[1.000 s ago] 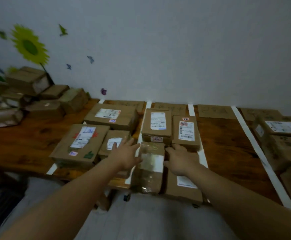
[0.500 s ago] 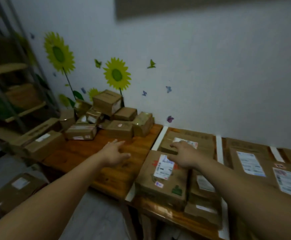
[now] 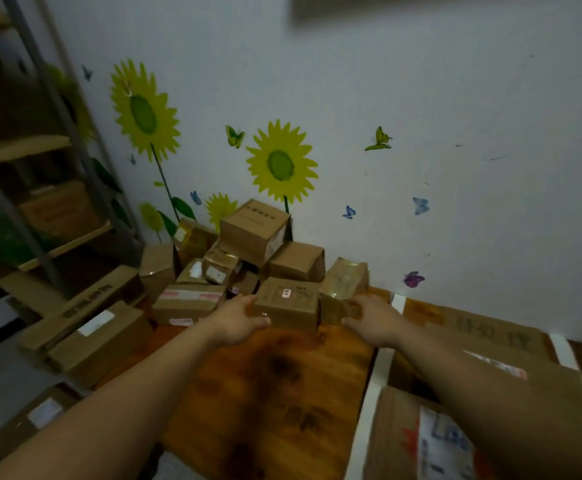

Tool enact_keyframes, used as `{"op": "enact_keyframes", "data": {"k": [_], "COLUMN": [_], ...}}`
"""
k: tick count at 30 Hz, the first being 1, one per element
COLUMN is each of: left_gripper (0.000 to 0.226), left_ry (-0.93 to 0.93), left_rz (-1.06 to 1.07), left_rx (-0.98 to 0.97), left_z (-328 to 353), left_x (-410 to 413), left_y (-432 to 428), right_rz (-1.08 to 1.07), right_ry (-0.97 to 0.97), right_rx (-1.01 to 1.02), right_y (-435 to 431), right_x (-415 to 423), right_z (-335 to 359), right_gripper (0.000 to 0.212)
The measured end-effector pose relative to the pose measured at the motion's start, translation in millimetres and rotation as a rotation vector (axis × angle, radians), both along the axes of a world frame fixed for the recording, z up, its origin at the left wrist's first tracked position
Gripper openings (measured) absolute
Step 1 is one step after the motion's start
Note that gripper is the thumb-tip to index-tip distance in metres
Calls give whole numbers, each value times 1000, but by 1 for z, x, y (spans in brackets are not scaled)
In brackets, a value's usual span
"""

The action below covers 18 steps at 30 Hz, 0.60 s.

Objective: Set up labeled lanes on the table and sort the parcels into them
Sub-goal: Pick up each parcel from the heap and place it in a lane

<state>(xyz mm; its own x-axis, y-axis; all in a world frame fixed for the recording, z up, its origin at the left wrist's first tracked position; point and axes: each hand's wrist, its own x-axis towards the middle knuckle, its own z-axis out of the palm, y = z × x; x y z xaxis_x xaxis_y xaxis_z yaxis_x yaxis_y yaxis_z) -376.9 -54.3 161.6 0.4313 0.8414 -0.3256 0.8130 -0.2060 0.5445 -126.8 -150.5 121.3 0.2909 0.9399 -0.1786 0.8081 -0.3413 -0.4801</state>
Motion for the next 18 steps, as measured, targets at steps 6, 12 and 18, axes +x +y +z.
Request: {"op": "enact_keyframes", "data": {"k": [6,12,18], "left_gripper": [65,53,21], "left_ry": [-37,-64,-187], "left_rz": [-118,-210,-403], "left_rx": [-82,-169,-325], "left_z": [-11,-45,-97], "left_x": [49,137,213], "left_y": [92,152,183], "right_rz": [-149,-317,-640], "right_ry": [194,418,557], "right_rx": [-5,99,30], "right_y": [77,113,142], "right_x": [25,37,47], "right_z": [-29,-61,-94], "right_gripper": [55,15,40]}}
